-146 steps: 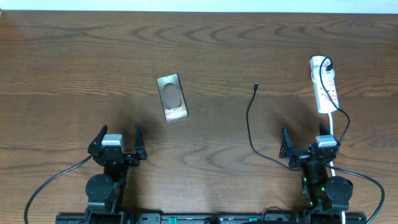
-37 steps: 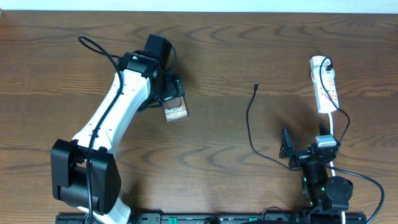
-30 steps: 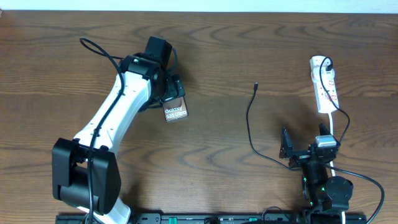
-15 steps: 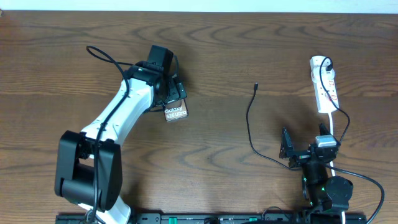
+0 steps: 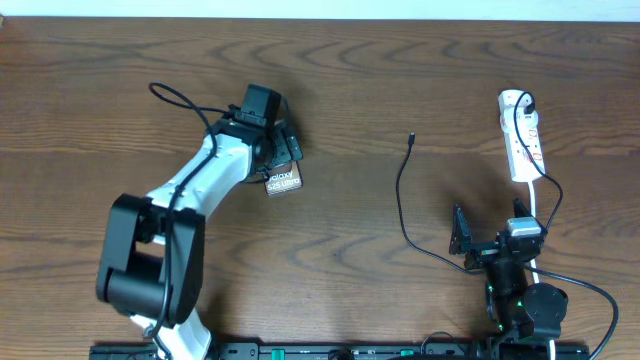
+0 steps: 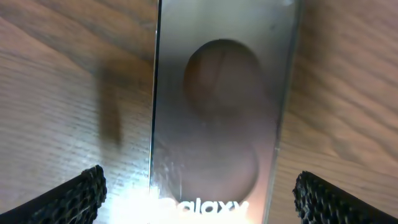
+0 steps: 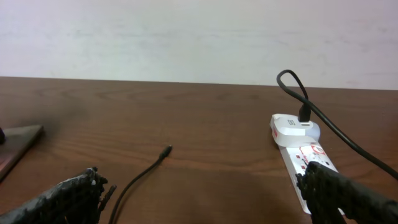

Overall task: Plug charger to phone and switch on socket
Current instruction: 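Lower the left gripper and grasp the phone box's long edges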

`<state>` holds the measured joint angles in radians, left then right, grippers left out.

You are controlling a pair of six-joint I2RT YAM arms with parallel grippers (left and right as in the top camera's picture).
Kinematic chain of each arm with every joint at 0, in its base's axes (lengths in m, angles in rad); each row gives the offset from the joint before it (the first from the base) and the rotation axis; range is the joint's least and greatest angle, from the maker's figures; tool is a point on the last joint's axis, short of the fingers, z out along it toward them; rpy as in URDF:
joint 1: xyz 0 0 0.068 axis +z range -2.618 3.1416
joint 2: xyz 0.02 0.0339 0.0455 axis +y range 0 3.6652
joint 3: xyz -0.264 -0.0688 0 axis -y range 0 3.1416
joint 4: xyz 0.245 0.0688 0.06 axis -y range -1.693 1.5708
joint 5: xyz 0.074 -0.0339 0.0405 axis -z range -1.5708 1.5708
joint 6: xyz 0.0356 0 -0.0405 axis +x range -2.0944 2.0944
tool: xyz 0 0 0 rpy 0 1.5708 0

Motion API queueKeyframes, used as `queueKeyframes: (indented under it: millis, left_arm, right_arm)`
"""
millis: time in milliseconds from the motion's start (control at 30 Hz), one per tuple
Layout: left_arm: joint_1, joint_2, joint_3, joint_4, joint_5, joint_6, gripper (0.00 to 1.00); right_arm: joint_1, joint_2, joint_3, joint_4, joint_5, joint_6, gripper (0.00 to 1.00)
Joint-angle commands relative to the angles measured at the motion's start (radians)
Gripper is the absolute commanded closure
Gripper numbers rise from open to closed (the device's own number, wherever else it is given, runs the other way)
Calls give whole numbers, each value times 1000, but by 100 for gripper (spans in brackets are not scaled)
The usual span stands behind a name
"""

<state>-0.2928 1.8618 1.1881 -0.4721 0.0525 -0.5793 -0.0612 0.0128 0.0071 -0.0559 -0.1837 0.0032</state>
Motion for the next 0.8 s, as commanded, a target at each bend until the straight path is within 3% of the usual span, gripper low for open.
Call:
queueKeyframes:
  millis: [0, 233, 767]
  left_arm:
    - [-2, 70, -8, 14, -16, -2, 2]
    - [-2, 167, -8, 14, -16, -2, 2]
    - [-2, 172, -8, 14, -16, -2, 2]
  right_arm:
    - [4, -4, -2, -4, -3, 2, 1]
    - [4, -4, -2, -4, -3, 2, 1]
    - [4, -4, -2, -4, -3, 2, 1]
